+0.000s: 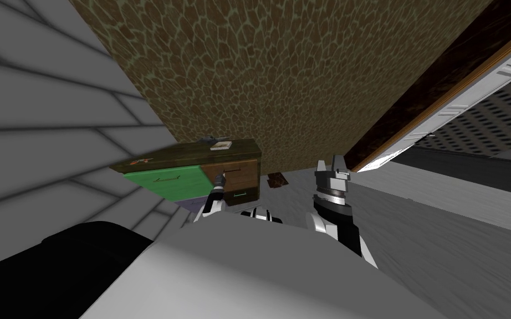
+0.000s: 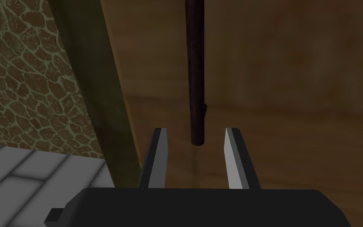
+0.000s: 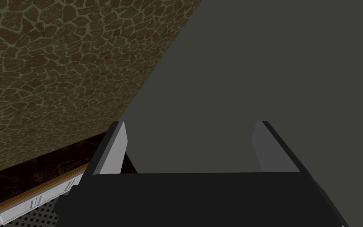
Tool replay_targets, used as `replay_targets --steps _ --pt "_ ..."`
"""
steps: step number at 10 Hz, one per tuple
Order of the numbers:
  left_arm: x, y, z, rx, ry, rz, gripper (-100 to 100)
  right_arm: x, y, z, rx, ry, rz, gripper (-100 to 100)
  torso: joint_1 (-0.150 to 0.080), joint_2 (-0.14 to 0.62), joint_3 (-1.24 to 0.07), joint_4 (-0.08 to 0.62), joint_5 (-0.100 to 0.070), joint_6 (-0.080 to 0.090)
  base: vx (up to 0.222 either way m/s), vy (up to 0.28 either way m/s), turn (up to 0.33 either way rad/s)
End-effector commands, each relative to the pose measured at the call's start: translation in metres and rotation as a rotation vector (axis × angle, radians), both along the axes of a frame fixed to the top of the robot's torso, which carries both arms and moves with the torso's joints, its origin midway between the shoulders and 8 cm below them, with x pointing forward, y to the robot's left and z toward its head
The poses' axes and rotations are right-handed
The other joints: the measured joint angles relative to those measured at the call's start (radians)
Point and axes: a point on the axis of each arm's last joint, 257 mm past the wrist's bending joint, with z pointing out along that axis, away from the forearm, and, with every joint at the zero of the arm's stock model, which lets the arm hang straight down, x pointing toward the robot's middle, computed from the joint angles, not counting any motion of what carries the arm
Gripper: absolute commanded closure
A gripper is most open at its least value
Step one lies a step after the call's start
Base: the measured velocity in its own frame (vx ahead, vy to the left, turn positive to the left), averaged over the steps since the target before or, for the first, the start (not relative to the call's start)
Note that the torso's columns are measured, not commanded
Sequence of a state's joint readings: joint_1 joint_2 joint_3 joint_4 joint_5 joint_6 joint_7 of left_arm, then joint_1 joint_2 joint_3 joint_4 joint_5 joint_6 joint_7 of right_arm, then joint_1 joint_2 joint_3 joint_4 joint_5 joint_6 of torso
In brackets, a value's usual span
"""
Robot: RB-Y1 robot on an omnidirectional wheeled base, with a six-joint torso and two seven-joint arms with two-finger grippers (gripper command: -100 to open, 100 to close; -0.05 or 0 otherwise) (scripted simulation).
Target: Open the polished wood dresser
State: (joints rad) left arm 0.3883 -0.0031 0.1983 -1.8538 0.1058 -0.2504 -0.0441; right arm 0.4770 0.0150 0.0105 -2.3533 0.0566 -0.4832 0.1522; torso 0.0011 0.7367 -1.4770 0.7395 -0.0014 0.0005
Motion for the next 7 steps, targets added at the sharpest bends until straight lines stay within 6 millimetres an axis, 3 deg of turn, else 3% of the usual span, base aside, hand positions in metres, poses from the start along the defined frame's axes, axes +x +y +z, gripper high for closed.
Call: replay_targets --steps 1,6,7 --pt "0.0020 0.0069 0.0091 0.065 0.004 -0.025 -100 0.0000 0.0000 0.0000 0.000 0.000 0.000 0 0.000 -0.001 -0.001 -0.002 0.001 0.000 0.005 0.002 -0.002" --pt "0.0061 0.0151 0.0126 0.147 0.028 -0.060 -100 0.0000 0.0000 0.0000 0.000 0.000 0.000 0 -0.002 0.002 0.001 -0.001 0.001 0.000 0.001 -0.011 -0.001" --pt "0.0046 0.0085 0.0161 0.116 0.004 -0.050 -100 0.0000 0.0000 0.0000 0.000 0.000 0.000 0 -0.002 0.002 0.001 -0.001 0.001 0.000 -0.014 -0.099 -0.011"
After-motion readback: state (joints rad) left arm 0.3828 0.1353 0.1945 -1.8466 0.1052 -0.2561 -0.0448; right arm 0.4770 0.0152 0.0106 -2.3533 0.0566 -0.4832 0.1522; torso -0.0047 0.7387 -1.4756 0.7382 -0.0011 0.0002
